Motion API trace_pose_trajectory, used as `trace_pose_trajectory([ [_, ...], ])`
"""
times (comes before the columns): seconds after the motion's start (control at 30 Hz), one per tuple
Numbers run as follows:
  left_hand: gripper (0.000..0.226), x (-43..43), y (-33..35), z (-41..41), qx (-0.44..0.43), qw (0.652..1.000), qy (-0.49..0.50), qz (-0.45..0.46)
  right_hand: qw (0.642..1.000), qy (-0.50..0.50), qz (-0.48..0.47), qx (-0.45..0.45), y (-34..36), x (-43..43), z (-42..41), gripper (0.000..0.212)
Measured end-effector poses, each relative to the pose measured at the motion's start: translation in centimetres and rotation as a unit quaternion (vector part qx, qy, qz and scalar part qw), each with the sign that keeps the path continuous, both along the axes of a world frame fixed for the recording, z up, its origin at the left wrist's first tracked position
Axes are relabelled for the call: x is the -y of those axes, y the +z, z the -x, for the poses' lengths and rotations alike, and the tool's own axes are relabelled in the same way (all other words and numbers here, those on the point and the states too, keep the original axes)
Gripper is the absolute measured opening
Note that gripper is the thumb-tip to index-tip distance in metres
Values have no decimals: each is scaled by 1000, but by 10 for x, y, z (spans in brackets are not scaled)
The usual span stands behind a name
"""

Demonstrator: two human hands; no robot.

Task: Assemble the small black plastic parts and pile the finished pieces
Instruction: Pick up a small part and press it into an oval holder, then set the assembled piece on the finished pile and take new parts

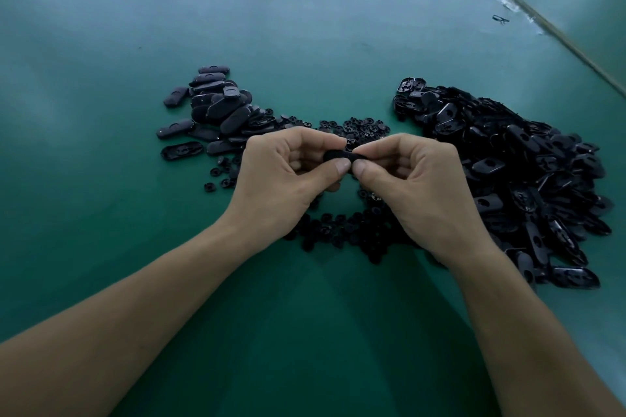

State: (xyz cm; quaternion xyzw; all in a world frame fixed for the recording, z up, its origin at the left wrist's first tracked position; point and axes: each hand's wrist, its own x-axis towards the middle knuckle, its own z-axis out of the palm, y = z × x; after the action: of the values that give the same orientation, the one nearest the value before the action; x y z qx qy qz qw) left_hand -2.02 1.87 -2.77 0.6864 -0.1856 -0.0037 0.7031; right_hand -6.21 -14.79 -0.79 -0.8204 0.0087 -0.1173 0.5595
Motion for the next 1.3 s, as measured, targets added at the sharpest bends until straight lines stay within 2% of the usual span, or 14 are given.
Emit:
trace_pose_trajectory([
  [0.23,22,2,0,0,-7,1000,-3,11,999,-34,9,2,1,-3,1,8],
  [0.6,21,3,1,1,1,1000,16,12,1000,-7,5,-7,3,-2,1,12],
  [0.67,22,3,1,2,10,1000,22,10,998,-45,34,0,4,3,0,11],
  [0.77,20,2,2,4,15,999,37,37,969,-175,174,22,9,17,1,19],
  [0.87,20,3,7,3,-1,996,39,80,927,-241,282,-54,12,32,7,25],
  [1.0,16,4,13,1,-43,990,46,123,907,-215,324,-163,15,31,12,24],
  [1.3,16,-9,19,-23,-140,963,150,177,895,-207,337,-207,18,27,13,29],
])
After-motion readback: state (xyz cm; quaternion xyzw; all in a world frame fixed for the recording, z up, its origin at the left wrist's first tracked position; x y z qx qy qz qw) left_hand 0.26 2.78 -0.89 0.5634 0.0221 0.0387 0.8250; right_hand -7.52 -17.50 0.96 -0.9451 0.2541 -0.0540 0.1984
